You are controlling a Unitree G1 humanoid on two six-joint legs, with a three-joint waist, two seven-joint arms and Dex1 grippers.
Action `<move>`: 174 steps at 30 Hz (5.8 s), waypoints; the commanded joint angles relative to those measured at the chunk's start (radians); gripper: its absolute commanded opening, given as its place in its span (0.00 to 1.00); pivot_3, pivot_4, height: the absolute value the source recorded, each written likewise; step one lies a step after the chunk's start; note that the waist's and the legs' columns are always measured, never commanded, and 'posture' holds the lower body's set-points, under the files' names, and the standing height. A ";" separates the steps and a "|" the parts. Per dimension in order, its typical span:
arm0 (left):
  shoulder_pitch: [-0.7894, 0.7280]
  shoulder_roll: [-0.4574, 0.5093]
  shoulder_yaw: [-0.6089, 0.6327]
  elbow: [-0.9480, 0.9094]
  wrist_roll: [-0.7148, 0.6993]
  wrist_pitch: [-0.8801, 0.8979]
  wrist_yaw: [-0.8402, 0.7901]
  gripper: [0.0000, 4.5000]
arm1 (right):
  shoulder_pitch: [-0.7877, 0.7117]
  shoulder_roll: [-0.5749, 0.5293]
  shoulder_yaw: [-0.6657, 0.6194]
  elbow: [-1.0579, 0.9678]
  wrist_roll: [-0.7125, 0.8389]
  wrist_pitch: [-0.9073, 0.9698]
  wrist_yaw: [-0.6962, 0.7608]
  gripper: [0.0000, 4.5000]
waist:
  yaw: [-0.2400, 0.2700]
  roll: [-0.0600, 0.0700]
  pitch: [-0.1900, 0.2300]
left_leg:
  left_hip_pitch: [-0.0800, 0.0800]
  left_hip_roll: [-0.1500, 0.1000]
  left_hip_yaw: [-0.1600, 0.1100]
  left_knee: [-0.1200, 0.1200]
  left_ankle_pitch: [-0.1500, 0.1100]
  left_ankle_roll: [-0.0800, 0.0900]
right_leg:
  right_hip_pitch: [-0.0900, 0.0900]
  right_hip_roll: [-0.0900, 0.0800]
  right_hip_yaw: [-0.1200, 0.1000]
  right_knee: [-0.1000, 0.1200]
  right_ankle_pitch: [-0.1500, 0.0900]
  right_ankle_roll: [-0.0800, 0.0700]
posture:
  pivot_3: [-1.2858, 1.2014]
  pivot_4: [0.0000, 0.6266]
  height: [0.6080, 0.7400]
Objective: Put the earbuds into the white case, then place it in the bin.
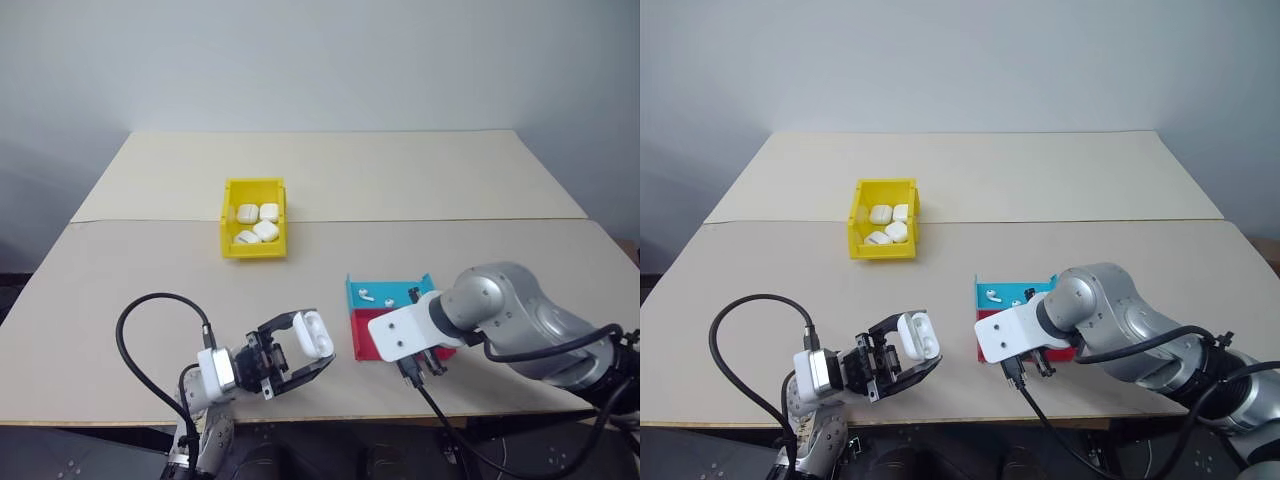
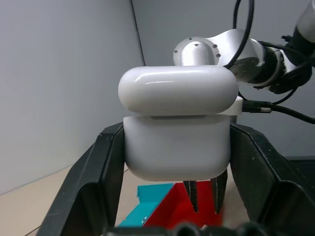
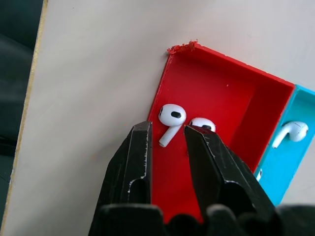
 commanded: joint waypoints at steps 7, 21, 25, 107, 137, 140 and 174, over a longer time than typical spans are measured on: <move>0.066 0.057 0.053 0.019 -0.040 -0.035 -0.078 0.63 | 0.014 0.048 -0.007 0.012 -0.089 -0.056 0.012 0.31 | -0.005 0.000 0.000 | 0.000 0.000 -0.001 0.000 0.000 0.000 | 0.000 0.000 -0.001 0.000 0.000 0.000 | 0.52 0.24 1.00; 0.086 0.037 0.044 -0.027 -0.005 -0.020 -0.019 0.63 | 0.024 0.077 -0.037 0.014 -0.124 -0.063 0.028 0.50 | -0.014 0.001 0.000 | 0.000 0.000 -0.001 0.000 0.000 0.000 | 0.000 0.000 -0.001 0.001 0.000 0.000 | 0.52 0.24 1.00; 0.085 0.039 0.036 -0.049 0.013 -0.004 0.013 0.63 | 0.019 0.087 -0.036 0.035 -0.134 -0.057 0.033 0.50 | -0.013 0.001 -0.001 | 0.000 0.000 -0.001 0.000 0.000 0.000 | 0.000 0.000 -0.001 0.001 0.000 0.000 | 0.52 0.24 1.00; 0.152 0.112 -0.004 -0.099 0.119 -0.035 0.174 0.63 | 0.018 0.189 -0.040 0.174 -0.160 -0.238 0.082 0.50 | -0.014 0.001 -0.001 | 0.000 0.001 0.001 0.000 0.000 0.000 | 0.000 0.000 -0.002 0.002 0.000 -0.001 | 0.52 0.24 1.00; 0.155 0.128 -0.009 -0.096 0.141 -0.040 0.213 0.63 | 0.046 0.202 -0.056 0.196 -0.183 -0.292 0.082 0.38 | -0.014 0.002 -0.001 | 0.000 0.001 0.002 0.000 0.000 0.000 | 0.000 0.000 -0.002 0.002 0.000 -0.001 | 0.52 0.24 1.00; 0.152 0.126 -0.010 -0.094 0.142 -0.041 0.214 0.63 | 0.046 0.201 -0.057 0.194 -0.183 -0.292 0.086 0.38 | -0.014 0.002 -0.001 | 0.000 0.001 0.002 0.000 0.000 0.000 | 0.000 0.000 -0.002 0.002 0.000 -0.001 | 0.52 0.24 1.00; 0.038 0.043 -0.057 -0.159 0.052 0.046 0.249 0.63 | 0.039 0.199 -0.502 0.001 0.104 0.033 0.057 0.14 | -0.008 0.002 -0.001 | 0.000 0.001 0.000 0.001 0.000 0.000 | 0.001 0.000 -0.003 0.002 0.000 -0.001 | 0.52 0.24 1.00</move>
